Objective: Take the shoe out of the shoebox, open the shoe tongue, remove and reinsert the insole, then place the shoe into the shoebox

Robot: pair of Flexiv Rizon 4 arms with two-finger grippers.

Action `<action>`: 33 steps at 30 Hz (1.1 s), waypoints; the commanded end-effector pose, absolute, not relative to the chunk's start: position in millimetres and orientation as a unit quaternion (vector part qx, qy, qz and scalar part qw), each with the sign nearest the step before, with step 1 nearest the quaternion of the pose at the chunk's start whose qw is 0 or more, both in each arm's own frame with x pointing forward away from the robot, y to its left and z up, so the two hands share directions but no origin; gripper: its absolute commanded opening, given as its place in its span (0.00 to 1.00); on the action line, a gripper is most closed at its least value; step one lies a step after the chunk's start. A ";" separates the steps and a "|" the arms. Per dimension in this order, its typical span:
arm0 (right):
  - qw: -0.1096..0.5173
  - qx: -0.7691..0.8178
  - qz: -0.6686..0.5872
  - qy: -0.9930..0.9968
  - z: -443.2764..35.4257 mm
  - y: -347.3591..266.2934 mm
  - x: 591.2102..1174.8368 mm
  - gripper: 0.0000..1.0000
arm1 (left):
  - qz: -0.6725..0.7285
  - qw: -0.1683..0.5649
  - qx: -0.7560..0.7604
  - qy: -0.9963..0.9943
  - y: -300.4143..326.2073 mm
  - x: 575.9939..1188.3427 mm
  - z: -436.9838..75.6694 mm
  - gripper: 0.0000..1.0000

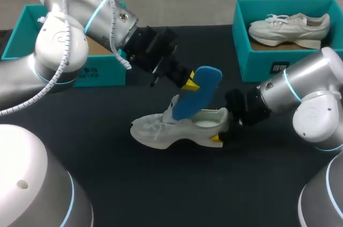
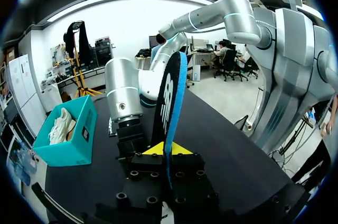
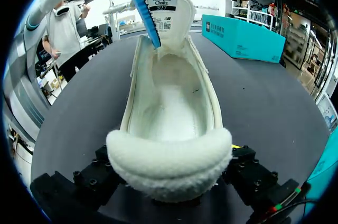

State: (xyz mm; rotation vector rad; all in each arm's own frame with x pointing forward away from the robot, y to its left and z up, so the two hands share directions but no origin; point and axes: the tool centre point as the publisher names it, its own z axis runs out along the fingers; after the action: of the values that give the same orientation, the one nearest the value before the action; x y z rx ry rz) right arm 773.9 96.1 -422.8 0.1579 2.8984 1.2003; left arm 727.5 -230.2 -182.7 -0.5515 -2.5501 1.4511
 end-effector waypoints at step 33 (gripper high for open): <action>0.001 0.051 0.381 0.923 -427.3 96.9 772.9 0.00 | 0.670 0.220 -0.026 -0.709 -240.5 674.6 -26.5 0.00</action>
State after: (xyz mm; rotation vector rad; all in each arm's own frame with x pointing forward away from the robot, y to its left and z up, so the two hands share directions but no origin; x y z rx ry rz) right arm 773.9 96.1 -422.8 0.1579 2.8985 1.2002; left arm 678.8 -237.7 -29.9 -0.0866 -1.9786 1.8438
